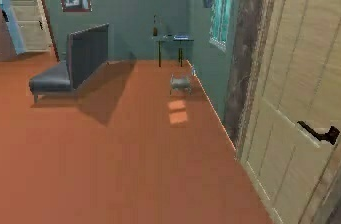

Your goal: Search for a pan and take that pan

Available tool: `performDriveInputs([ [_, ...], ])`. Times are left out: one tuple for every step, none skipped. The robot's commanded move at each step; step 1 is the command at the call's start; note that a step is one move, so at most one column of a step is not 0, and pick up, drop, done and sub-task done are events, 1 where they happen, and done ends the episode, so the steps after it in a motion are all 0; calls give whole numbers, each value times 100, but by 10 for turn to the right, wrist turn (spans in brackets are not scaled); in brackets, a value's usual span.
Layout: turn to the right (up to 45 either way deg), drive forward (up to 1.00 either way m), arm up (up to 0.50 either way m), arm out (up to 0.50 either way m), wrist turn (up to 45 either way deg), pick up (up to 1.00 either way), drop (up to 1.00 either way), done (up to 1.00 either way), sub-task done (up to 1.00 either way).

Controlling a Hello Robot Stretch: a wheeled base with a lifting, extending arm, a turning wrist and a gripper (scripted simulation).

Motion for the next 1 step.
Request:
performDriveInputs([
  [450, 0, 0, 0, 0, 0, 0, 0, 0],
])
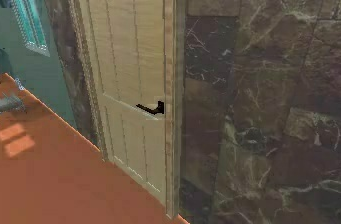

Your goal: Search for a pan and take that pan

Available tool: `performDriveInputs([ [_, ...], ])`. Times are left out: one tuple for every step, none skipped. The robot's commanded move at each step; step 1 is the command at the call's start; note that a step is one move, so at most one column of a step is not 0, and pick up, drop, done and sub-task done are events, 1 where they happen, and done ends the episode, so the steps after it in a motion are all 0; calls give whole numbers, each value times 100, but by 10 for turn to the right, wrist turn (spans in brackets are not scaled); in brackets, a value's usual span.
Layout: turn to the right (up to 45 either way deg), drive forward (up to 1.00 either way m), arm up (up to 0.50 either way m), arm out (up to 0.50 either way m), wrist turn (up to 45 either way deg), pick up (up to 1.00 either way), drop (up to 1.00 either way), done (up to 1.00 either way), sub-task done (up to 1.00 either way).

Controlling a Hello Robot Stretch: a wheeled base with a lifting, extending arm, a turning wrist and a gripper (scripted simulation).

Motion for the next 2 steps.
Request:
performDriveInputs([
  [180, 0, 0, 0, 0, 0, 0, 0, 0],
  [450, 0, 0, 0, 0, 0, 0, 0, 0],
])
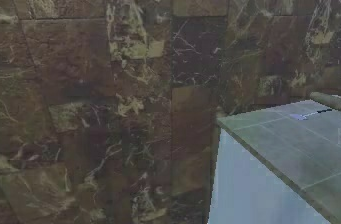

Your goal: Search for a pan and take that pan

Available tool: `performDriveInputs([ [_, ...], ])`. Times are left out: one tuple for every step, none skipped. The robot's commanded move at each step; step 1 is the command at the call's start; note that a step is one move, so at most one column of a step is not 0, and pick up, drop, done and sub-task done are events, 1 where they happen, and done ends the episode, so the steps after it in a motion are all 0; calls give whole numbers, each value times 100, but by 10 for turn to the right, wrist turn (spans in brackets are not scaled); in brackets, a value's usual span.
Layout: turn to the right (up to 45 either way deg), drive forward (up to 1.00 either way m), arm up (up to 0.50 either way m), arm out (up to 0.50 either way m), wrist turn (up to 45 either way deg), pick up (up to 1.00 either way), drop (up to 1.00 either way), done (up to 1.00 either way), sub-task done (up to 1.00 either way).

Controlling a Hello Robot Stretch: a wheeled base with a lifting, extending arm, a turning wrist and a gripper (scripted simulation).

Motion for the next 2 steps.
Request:
performDriveInputs([
  [120, 0, 0, 0, 0, 0, 0, 0, 0],
  [0, 50, 0, 0, 0, 0, 0, 0, 0],
])
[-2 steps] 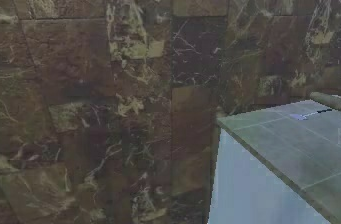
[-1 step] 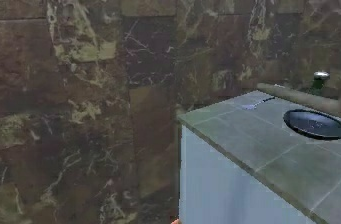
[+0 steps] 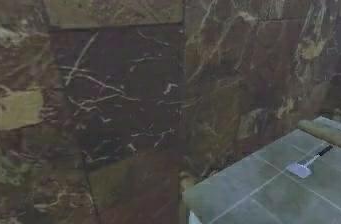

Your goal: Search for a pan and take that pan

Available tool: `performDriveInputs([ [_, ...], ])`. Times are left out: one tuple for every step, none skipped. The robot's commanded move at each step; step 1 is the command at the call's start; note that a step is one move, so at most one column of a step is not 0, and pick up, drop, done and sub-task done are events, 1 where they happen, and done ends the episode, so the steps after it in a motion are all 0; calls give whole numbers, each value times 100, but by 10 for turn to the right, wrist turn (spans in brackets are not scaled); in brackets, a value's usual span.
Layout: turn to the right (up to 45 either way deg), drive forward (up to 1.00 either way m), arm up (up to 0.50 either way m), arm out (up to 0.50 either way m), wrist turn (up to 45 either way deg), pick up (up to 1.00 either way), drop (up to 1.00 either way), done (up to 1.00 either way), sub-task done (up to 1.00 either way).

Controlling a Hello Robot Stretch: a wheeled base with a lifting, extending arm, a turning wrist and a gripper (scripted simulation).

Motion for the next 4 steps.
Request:
performDriveInputs([
  [-240, 0, 0, 0, 0, 0, 0, 0, 0],
  [0, 0, 50, 0, 0, 0, 0, 0, 0],
  [0, 0, 38, 0, 0, 0, 0, 0, 0],
  [0, 0, 0, 32, 0, 0, 0, 0, 0],
])
